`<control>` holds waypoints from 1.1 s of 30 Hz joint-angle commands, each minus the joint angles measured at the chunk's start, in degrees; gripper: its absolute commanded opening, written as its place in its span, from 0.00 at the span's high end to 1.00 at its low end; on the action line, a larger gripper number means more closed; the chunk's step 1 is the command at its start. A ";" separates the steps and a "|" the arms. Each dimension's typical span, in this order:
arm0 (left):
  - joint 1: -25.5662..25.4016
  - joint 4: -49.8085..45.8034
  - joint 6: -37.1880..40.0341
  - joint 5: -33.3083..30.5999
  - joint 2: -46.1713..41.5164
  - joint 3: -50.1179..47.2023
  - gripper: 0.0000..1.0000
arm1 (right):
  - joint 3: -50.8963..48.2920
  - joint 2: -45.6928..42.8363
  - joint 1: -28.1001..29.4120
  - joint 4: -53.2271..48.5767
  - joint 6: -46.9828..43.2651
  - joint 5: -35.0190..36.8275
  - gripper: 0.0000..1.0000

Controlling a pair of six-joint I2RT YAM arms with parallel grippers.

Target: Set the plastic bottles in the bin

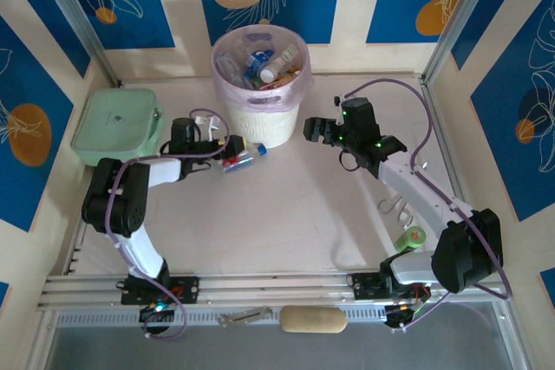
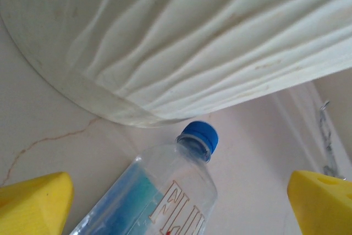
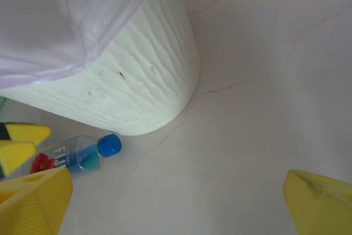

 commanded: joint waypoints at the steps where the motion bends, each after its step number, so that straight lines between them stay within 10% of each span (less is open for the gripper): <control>1: -2.00 -8.39 6.78 -3.14 0.17 1.96 0.01 | -0.81 -2.11 -0.24 4.46 1.66 -1.66 0.01; 14: -12.88 -29.01 18.33 -22.85 -1.50 7.67 0.01 | -1.36 -1.01 -1.29 6.53 4.07 -3.43 0.01; 33: -19.08 -38.94 26.08 -35.33 4.17 14.76 0.13 | -2.50 -1.79 -2.56 6.00 5.40 -3.26 0.01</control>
